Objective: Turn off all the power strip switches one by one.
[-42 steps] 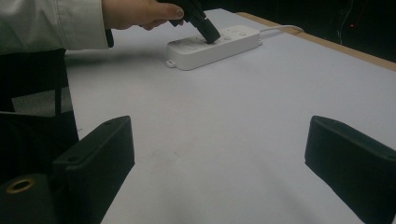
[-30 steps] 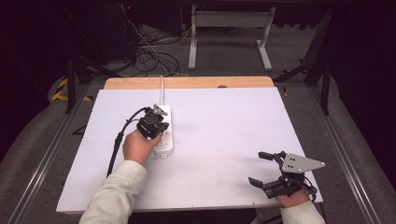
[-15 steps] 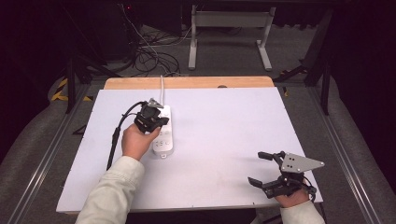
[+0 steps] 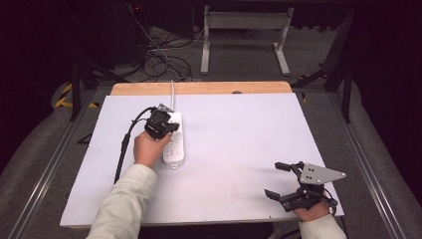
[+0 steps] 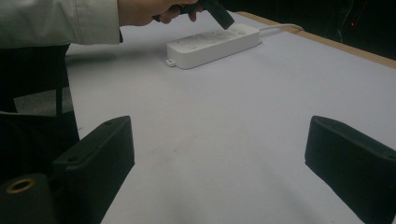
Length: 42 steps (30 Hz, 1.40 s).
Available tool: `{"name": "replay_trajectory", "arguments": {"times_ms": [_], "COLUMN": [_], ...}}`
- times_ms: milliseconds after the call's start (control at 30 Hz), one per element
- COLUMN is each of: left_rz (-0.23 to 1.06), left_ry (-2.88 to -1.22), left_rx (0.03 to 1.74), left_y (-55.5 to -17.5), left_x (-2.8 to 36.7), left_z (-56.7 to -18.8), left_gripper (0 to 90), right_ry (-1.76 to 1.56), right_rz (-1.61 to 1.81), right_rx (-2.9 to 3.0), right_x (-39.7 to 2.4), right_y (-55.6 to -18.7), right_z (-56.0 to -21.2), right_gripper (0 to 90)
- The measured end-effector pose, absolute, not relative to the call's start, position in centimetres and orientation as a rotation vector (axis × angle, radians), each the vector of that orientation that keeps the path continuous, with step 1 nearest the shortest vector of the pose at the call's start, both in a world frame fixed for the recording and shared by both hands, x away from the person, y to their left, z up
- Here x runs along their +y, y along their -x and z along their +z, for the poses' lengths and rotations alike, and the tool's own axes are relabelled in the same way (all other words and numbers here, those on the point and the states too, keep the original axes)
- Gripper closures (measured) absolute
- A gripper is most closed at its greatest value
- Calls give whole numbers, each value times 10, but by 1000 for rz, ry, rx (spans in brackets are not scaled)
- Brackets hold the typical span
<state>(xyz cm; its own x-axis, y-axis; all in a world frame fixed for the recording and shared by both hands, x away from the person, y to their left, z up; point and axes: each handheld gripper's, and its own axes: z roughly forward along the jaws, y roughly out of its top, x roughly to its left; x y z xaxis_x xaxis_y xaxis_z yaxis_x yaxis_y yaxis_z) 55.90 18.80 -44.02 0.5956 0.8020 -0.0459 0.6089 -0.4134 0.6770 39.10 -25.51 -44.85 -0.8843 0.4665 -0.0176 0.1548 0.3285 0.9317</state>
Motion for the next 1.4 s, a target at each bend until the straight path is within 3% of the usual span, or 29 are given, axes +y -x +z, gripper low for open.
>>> {"name": "replay_trajectory", "arguments": {"times_ms": [267, 1400], "left_rz": [372, 349], "left_ry": [-2157, -2172], "left_rx": [1188, 1156], "left_y": [-564, -566], "left_x": [188, 190], "left_z": [-446, -451], "left_gripper": [900, 900], "right_ry": [-561, -557], "right_rz": [1575, 1586], "right_rx": [2313, 2312], "right_x": [-255, -256], "right_y": [-391, -391], "right_z": [-449, -449], "right_gripper": [87, 86]}}
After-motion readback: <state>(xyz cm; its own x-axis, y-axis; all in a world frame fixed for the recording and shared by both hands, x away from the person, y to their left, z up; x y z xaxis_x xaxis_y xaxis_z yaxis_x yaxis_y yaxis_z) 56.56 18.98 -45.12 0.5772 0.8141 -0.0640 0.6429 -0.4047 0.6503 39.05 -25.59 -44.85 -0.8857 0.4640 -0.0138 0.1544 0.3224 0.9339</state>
